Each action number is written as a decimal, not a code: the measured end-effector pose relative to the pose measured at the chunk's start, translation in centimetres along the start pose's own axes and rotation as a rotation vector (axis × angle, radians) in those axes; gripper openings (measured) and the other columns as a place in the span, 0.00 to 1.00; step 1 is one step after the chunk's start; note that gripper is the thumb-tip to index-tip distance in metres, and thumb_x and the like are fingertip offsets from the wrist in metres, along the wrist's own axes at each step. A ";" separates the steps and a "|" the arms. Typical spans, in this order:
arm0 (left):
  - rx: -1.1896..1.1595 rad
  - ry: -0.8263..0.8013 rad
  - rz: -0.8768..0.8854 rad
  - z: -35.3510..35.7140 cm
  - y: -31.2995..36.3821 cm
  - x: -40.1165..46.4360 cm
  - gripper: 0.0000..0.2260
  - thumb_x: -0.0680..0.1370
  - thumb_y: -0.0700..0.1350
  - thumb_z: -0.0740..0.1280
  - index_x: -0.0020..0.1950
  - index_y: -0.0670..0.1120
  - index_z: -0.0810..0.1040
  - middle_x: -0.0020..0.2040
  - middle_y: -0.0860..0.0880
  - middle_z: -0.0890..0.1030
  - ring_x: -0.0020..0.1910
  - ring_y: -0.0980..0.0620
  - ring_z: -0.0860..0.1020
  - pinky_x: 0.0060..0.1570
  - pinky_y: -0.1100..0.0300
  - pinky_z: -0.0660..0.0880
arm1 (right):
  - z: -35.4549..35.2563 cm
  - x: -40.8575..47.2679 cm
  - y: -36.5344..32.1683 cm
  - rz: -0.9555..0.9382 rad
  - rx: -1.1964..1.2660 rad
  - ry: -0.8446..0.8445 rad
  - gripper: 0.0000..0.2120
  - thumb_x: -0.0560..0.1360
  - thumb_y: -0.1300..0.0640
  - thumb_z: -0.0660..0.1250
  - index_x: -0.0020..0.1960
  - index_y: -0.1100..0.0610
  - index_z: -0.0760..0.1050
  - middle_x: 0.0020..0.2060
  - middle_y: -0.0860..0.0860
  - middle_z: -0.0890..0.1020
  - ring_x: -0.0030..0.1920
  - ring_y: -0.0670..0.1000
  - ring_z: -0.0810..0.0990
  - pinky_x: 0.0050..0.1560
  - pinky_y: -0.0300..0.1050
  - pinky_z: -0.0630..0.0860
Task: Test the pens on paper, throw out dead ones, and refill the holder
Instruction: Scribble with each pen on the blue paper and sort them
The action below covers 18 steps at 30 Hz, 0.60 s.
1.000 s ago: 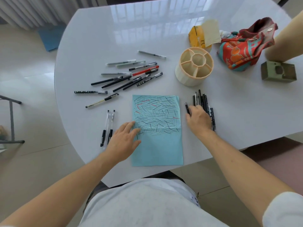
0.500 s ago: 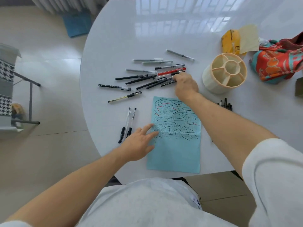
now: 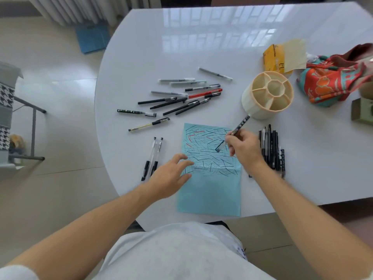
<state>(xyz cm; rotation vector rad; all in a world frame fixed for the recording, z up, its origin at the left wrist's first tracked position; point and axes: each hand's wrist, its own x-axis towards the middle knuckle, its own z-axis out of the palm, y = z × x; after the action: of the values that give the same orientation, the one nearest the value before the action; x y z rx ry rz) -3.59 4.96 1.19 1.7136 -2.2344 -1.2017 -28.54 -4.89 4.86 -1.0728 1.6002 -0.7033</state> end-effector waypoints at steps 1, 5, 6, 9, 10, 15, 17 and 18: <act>-0.060 -0.004 -0.017 0.1 0.8 0.2 0.18 0.82 0.55 0.61 0.71 0.54 0.70 0.69 0.55 0.69 0.51 0.55 0.76 0.57 0.55 0.73 | 0.0 -2.0 0.8 0.044 0.096 -0.046 0.06 0.74 0.62 0.69 0.40 0.56 0.81 0.32 0.54 0.81 0.27 0.50 0.75 0.28 0.45 0.73; -0.232 -0.145 0.005 0.7 3.8 1.1 0.11 0.81 0.56 0.61 0.61 0.57 0.76 0.46 0.64 0.80 0.38 0.64 0.75 0.40 0.68 0.69 | 0.7 -8.2 3.3 0.191 0.275 -0.159 0.06 0.73 0.57 0.69 0.40 0.57 0.83 0.35 0.58 0.85 0.31 0.54 0.81 0.31 0.44 0.77; -0.233 -0.168 0.038 0.9 4.3 1.2 0.08 0.81 0.55 0.61 0.55 0.55 0.77 0.42 0.63 0.81 0.38 0.64 0.76 0.37 0.70 0.67 | 0.8 -9.1 4.0 0.208 0.308 -0.169 0.05 0.74 0.59 0.69 0.42 0.57 0.83 0.36 0.59 0.85 0.32 0.54 0.82 0.32 0.44 0.78; -0.212 -0.194 0.073 1.5 5.1 1.0 0.10 0.81 0.52 0.62 0.43 0.52 0.77 0.36 0.59 0.82 0.36 0.61 0.77 0.34 0.69 0.68 | 0.9 -10.9 5.7 0.210 0.343 -0.175 0.09 0.79 0.65 0.68 0.42 0.59 0.83 0.36 0.60 0.86 0.33 0.55 0.83 0.35 0.46 0.80; -0.201 -0.199 0.073 1.7 5.4 0.9 0.10 0.81 0.52 0.62 0.41 0.53 0.77 0.35 0.58 0.81 0.36 0.60 0.77 0.34 0.68 0.69 | 1.0 -11.2 5.9 0.208 0.333 -0.159 0.09 0.79 0.64 0.69 0.41 0.59 0.83 0.36 0.60 0.86 0.33 0.55 0.83 0.35 0.47 0.80; -0.008 -0.051 0.027 2.0 4.0 0.4 0.10 0.81 0.50 0.62 0.40 0.53 0.72 0.30 0.55 0.77 0.32 0.53 0.77 0.35 0.55 0.74 | -2.8 -10.6 7.2 0.262 0.436 0.216 0.07 0.71 0.58 0.71 0.37 0.61 0.84 0.32 0.57 0.83 0.29 0.52 0.78 0.29 0.45 0.77; 0.027 0.005 -0.008 1.6 2.3 -0.4 0.09 0.81 0.49 0.63 0.41 0.51 0.73 0.32 0.54 0.78 0.34 0.52 0.78 0.37 0.53 0.75 | -5.6 -9.9 8.0 0.227 0.343 0.262 0.08 0.75 0.60 0.71 0.39 0.61 0.84 0.32 0.56 0.84 0.31 0.51 0.80 0.33 0.46 0.79; 0.068 0.024 -0.004 1.5 1.7 -0.6 0.08 0.81 0.49 0.63 0.42 0.51 0.75 0.34 0.54 0.79 0.36 0.51 0.78 0.38 0.53 0.75 | -6.4 -9.6 8.4 0.206 0.285 0.248 0.07 0.77 0.61 0.70 0.41 0.60 0.84 0.33 0.55 0.85 0.32 0.50 0.82 0.35 0.46 0.81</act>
<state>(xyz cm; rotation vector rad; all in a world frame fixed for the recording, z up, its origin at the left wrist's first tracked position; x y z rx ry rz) -5.41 6.41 1.40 1.7473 -2.2843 -1.1117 -36.48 6.93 3.68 -0.6226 1.7272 -0.9182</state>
